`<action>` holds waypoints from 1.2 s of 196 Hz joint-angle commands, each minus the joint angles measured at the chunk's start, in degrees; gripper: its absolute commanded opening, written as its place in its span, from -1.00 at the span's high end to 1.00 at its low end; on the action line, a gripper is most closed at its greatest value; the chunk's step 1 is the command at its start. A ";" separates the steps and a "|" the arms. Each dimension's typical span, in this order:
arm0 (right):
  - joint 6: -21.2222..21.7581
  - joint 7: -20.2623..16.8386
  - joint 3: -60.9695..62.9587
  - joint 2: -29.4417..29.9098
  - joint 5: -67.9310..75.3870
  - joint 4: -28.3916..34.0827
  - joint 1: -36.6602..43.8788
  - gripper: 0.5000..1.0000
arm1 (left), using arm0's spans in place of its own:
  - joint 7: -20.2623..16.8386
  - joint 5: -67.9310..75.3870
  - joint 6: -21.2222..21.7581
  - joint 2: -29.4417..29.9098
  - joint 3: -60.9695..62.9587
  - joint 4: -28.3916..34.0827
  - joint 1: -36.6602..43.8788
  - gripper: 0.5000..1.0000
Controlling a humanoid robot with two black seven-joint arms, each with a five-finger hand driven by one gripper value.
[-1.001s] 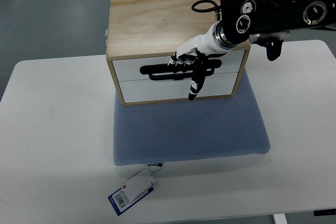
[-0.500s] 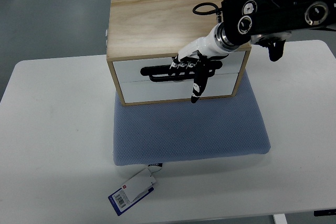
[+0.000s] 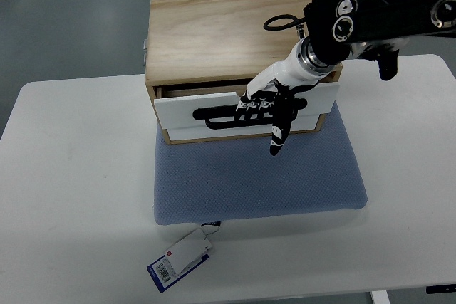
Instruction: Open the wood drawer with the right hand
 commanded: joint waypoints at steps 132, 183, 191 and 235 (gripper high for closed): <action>10.99 0.44 -0.07 -2.82 0.00 3.24 4.58 -0.71 | -0.01 0.00 -0.01 0.00 0.00 0.00 -0.03 -1.00; 10.99 0.44 -0.07 -3.08 0.00 4.20 5.45 -0.71 | -0.01 0.00 -0.01 0.00 0.00 0.00 0.06 -1.00; 10.99 0.44 -0.07 -3.08 0.00 4.20 5.45 -0.71 | -0.01 0.00 -0.01 0.00 0.00 0.00 0.06 -1.00; 10.99 0.53 -0.07 -3.61 0.00 4.47 5.63 -0.71 | -0.01 0.00 -0.01 0.00 0.00 0.00 0.06 -1.00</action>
